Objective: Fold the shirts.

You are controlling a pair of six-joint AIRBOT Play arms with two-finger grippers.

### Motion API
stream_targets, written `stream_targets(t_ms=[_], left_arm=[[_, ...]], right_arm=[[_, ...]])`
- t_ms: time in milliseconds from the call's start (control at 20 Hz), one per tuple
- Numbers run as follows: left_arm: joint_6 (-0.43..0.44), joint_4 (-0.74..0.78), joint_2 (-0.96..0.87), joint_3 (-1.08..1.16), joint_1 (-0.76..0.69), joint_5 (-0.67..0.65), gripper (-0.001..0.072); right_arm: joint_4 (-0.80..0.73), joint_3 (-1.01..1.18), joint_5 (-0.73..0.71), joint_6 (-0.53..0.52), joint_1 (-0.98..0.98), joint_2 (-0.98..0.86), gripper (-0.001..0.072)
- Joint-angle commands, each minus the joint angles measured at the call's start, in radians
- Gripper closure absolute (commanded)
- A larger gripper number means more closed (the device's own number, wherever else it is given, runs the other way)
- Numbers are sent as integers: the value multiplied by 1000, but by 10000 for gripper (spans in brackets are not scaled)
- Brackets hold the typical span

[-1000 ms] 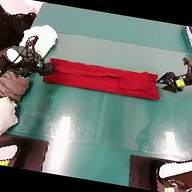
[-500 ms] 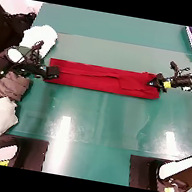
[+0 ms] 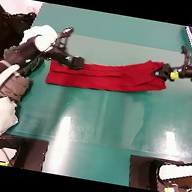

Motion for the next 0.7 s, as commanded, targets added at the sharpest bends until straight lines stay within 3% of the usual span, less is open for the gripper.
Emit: stream_targets(t_ms=[0, 250, 500, 650], left_arm=[[-3, 0, -209, 229, -113, -10, 685], [-61, -3, -438, 401, -161, -41, 685], [-69, 12, -460, 417, -159, 5, 684], [-70, 43, -456, 479, -117, -98, 685]], right_arm=[[5, 105, 64, 57, 53, 74, 699], [4, 294, 92, 148, 183, 72, 699], [3, 415, 90, 197, 300, 14, 699], [4, 489, 87, 230, 364, -39, 699]])
